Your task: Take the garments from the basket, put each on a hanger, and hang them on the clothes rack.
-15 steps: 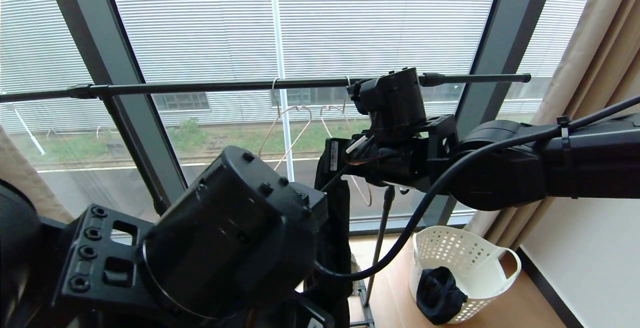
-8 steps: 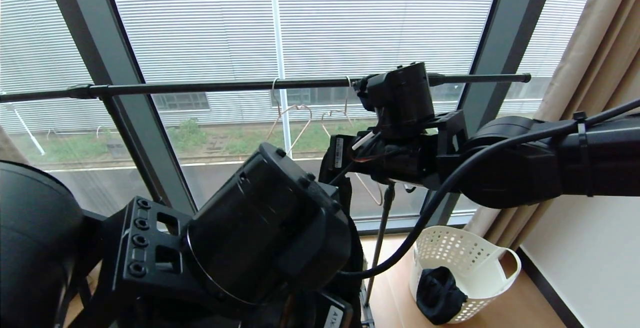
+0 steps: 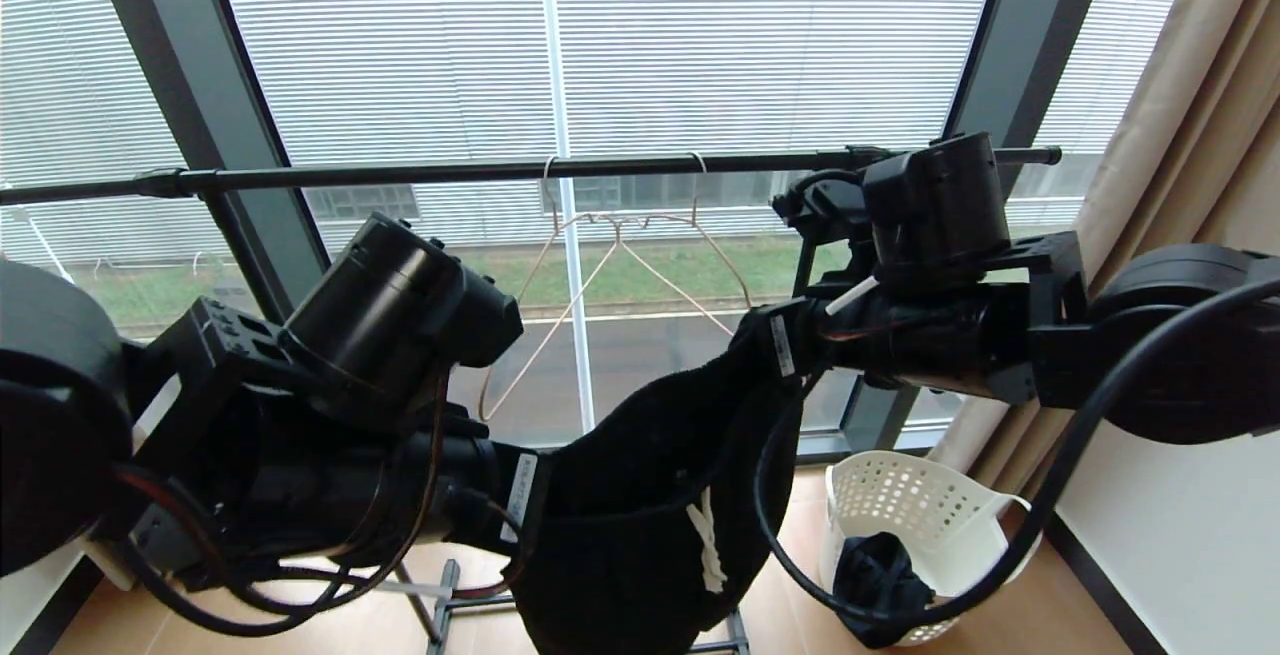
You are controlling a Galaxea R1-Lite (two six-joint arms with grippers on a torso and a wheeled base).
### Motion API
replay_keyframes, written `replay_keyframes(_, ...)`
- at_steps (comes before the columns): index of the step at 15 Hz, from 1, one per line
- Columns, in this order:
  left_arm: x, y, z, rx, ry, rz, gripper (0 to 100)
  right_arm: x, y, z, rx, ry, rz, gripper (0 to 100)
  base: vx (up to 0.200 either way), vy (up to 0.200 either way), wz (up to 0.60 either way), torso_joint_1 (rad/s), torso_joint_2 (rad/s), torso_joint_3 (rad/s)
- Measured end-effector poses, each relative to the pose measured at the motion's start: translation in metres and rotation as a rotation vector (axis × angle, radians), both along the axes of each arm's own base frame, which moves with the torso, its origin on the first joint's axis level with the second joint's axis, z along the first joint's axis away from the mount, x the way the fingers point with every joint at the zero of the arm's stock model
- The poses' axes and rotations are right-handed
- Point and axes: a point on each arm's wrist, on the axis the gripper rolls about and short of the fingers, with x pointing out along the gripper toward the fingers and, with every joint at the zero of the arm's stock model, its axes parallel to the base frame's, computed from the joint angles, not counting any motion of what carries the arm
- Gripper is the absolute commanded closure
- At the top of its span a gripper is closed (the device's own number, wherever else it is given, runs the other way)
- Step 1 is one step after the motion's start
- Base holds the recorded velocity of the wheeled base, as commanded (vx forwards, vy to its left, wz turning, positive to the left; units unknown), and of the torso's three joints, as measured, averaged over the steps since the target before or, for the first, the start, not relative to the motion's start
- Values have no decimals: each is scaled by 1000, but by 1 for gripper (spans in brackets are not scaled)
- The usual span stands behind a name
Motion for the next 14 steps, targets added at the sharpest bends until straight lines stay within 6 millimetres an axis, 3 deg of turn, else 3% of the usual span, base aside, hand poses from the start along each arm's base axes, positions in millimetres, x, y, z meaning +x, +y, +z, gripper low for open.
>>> replay_keyframes(3, 36, -3, 3, -5, -45, 75, 100, -22, -7, -8, -101, 1, 57, 100, 0, 0, 0, 0, 0, 0)
replay_keyframes(7, 70, -19, 14, -36, -98, 111, 100, -38, -7, -7, -129, -12, 86, 100, 0, 0, 0, 0, 0, 0)
replay_keyframes(12, 83, -27, 20, -43, -138, 126, 100, -44, -10, -11, -169, -15, 106, 100, 0, 0, 0, 0, 0, 0)
replay_keyframes(13, 83, -27, 23, -45, -150, 131, 100, -45, -11, -13, -191, -15, 112, 0, 0, 0, 0, 0, 0, 0)
replay_keyframes(14, 82, -28, 25, -49, -156, 131, 100, -44, -13, -15, -210, -14, 117, 0, 0, 0, 0, 0, 0, 0)
